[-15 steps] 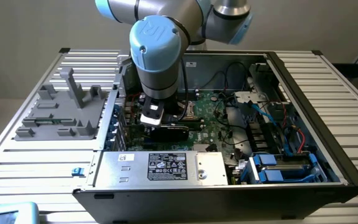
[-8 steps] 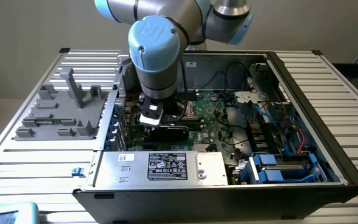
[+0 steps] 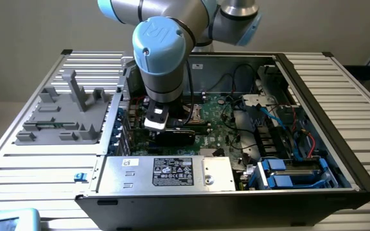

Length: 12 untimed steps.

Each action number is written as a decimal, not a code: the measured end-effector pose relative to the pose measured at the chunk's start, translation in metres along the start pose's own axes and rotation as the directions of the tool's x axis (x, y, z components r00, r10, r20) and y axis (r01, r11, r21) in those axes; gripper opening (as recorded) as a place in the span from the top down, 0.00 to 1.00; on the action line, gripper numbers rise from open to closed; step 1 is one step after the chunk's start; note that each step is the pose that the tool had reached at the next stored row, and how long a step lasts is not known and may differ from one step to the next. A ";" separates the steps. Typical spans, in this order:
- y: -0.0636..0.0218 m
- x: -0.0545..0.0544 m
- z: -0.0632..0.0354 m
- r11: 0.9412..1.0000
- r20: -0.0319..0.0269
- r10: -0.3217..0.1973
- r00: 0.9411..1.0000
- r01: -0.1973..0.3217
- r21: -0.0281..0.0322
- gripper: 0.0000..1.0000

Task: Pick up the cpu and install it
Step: 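Install the second cpu locking lever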

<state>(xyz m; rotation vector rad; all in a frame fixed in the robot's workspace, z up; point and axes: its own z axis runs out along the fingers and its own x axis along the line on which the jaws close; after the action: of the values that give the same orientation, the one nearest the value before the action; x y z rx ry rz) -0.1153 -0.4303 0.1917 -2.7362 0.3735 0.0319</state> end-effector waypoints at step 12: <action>0.0007 -0.002 0.0019 1.000 -0.002 -0.001 1.000 0.001 0.000 0.89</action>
<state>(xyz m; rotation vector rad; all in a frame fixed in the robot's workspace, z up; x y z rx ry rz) -0.1170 -0.4299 0.1898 -2.7362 0.3731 0.0288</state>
